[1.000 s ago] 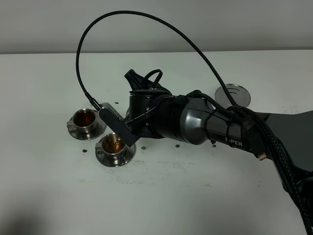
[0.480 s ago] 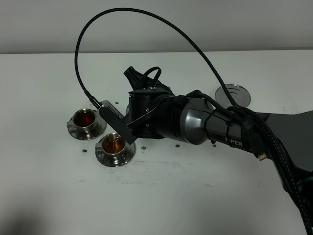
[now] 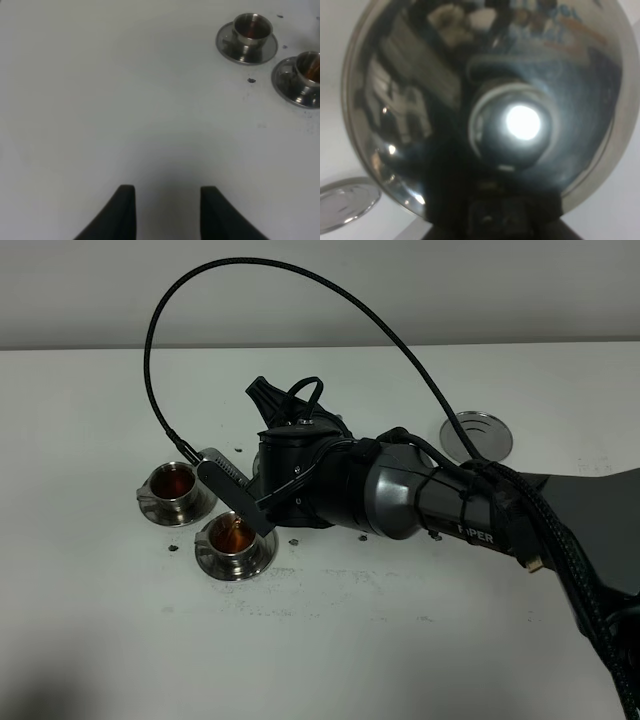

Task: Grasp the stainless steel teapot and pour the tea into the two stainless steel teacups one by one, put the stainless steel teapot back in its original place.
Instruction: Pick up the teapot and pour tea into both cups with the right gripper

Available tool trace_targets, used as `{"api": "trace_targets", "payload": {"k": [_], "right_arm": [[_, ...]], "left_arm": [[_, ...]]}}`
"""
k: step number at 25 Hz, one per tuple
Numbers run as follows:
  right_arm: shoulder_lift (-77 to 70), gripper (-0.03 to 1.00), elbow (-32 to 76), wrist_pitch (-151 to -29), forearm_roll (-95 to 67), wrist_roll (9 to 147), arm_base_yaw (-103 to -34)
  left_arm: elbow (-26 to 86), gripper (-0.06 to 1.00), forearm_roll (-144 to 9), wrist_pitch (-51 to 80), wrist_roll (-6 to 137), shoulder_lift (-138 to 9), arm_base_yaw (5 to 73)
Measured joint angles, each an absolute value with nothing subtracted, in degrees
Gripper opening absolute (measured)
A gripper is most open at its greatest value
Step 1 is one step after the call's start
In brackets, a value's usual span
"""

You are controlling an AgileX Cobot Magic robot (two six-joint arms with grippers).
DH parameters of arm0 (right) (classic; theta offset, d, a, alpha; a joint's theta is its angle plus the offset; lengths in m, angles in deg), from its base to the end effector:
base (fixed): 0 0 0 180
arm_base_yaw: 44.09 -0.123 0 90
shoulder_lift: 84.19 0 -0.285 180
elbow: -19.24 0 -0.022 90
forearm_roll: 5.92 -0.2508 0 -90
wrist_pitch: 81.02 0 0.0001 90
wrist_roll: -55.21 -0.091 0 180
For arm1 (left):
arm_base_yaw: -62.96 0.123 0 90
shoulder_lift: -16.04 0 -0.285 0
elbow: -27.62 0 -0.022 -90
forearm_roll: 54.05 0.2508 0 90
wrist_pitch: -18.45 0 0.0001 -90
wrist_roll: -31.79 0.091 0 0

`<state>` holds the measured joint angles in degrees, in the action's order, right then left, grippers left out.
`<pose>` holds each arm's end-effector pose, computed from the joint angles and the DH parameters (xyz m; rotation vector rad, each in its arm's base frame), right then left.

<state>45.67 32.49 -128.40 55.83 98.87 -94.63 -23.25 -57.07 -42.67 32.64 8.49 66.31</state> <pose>0.3364 0.3157 0.1932 -2.3659 1.0518 -1.1941 -0.0011 -0.0043 0.2657 -0.0440 2.0848 -0.0190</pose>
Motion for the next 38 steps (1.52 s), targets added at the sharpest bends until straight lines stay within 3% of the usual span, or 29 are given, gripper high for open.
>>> {"api": "trace_targets", "payload": {"k": [38], "right_arm": [[45.7,0.18,32.5,-128.3,58.8,103.5,-94.6]], "left_arm": [[-23.3,0.36,-57.1,-42.7,32.6,8.5,66.3]]}}
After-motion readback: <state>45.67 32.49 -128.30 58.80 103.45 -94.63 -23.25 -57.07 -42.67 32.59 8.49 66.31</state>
